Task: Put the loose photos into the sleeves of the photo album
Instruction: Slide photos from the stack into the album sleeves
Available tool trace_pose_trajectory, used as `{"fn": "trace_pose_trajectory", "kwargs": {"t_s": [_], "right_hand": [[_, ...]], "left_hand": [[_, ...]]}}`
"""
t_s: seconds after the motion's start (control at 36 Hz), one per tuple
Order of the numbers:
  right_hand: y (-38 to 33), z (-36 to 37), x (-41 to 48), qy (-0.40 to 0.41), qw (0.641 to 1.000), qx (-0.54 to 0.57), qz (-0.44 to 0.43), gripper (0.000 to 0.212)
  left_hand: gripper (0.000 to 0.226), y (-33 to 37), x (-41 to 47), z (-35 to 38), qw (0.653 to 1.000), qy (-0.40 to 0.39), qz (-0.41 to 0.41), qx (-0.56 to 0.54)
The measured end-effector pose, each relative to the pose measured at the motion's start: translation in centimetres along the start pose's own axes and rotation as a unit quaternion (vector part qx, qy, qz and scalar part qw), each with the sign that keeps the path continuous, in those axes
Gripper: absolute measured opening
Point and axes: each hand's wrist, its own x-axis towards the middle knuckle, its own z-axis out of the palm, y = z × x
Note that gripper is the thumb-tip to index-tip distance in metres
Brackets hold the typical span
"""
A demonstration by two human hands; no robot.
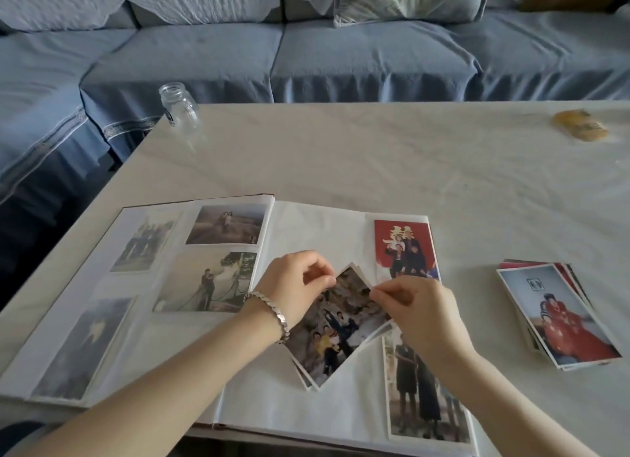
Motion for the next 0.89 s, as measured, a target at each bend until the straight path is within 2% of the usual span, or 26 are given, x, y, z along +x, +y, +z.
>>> {"fn": "trace_pose_trajectory", "kwargs": {"t_s": [0.06, 0.11, 0.22, 0.28, 0.33, 0.44, 0.53, 0.58, 0.61, 0.64, 0.69, 0.72, 0.81, 0.89], "right_hand": [[0.2, -0.1, -0.1, 0.016, 1.000, -0.004, 0.006, 0.006], [0.5, -0.1, -0.2, 0.016, 0.999, -0.028, 0.005, 0.004], [1.1, -0.4, -0.1, 0.022, 0.997, -0.071, -0.011, 0.006], [1.2, -0.9, 0.1, 0.025, 0.998, -0.050, -0.005, 0.004], [1.1, -1.6, 0.5, 0.021, 0.999, 0.020, 0.027, 0.006], [0.5, -2.7, 1.7, 0.053, 0.981, 0.161, 0.095, 0.009], [-0.8, -2.3, 2.3, 0.058, 0.968, 0.217, 0.109, 0.010], [-2.2, -1.5, 2.4, 0.033, 0.969, 0.225, 0.099, 0.008], [-2.9, -0.9, 2.5, 0.015, 0.970, 0.223, 0.091, 0.007], [-3.7, -0.2, 2.4, -0.008, 0.972, 0.221, 0.083, 0.006], [-5.3, 1.3, 2.4, -0.059, 0.973, 0.216, 0.064, 0.008], [-6.0, 2.1, 2.4, -0.083, 0.972, 0.212, 0.057, 0.010], [-7.4, 5.0, 2.2, -0.133, 0.975, 0.177, 0.029, 0.015], [-7.8, 7.7, 2.0, -0.148, 0.982, -0.001, -0.117, 0.013]], "left_hand": [[0.006, -0.1, 0.1, 0.6, 1.000, -0.002, -0.014, -0.006], [0.015, -0.2, 0.2, 1.3, 1.000, -0.003, -0.014, 0.010], [0.017, 0.2, 0.3, 2.1, 1.000, -0.009, -0.001, 0.023], [0.022, 0.4, 0.3, 2.1, 1.000, -0.007, 0.002, 0.010], [0.034, 0.3, 0.5, 1.9, 1.000, 0.013, 0.001, -0.012], [0.059, 0.5, 0.3, 0.2, 0.986, 0.050, -0.076, -0.143], [0.075, 0.1, -0.1, -1.4, 0.943, 0.035, -0.160, -0.289], [0.088, -0.3, -0.6, -2.5, 0.930, 0.049, -0.187, -0.313], [0.088, -0.8, -0.8, -3.0, 0.927, 0.064, -0.193, -0.316], [0.073, -1.4, -1.0, -3.4, 0.925, 0.083, -0.189, -0.318], [0.027, -2.7, -1.3, -4.3, 0.932, 0.129, -0.168, -0.295], [0.019, -3.6, -1.5, -4.7, 0.935, 0.157, -0.163, -0.272], [0.021, -6.0, -2.5, -6.6, 0.931, 0.226, -0.158, -0.238], [0.044, -8.5, -4.2, -8.8, 0.921, 0.292, -0.175, -0.192]]}}
